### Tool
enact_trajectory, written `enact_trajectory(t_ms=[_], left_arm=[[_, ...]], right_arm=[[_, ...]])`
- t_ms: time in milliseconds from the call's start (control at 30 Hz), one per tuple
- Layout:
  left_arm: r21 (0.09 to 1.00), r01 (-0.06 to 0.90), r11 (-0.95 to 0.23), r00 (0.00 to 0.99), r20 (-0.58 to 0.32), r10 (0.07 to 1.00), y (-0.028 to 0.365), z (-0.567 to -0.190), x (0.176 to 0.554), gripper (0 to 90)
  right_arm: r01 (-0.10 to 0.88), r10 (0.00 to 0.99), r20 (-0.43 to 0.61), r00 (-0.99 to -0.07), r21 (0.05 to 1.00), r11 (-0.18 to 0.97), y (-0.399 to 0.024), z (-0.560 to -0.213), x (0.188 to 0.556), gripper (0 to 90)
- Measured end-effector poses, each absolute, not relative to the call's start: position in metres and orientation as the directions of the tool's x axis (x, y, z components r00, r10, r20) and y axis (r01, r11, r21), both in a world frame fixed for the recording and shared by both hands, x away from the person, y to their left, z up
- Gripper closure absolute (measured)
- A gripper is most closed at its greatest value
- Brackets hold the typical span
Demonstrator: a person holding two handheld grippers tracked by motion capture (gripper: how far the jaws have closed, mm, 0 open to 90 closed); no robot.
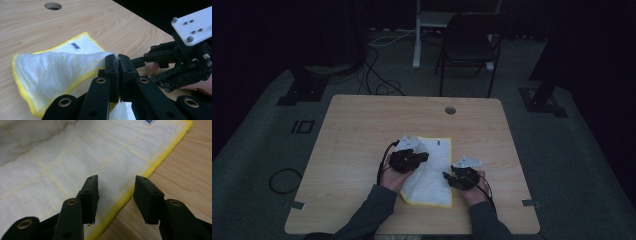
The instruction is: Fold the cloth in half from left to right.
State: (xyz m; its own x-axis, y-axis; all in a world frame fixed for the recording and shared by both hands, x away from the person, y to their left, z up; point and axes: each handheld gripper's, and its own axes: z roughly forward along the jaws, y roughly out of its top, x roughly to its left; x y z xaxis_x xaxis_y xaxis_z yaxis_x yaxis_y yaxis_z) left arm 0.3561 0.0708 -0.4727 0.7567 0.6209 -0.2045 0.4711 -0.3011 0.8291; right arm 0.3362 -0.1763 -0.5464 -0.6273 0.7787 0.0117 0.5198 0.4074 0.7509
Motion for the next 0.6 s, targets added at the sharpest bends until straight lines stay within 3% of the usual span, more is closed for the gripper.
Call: enact_trajectory(t_ms=[600], left_arm=[[0.814,0.482,-0.324,0.772,-0.219,0.597,0.044,-0.480,0.360,87.5]], right_arm=[[0.522,0.783,0.009,-0.622,0.750,0.406,-0.176,-0.546,0.336,52.5]])
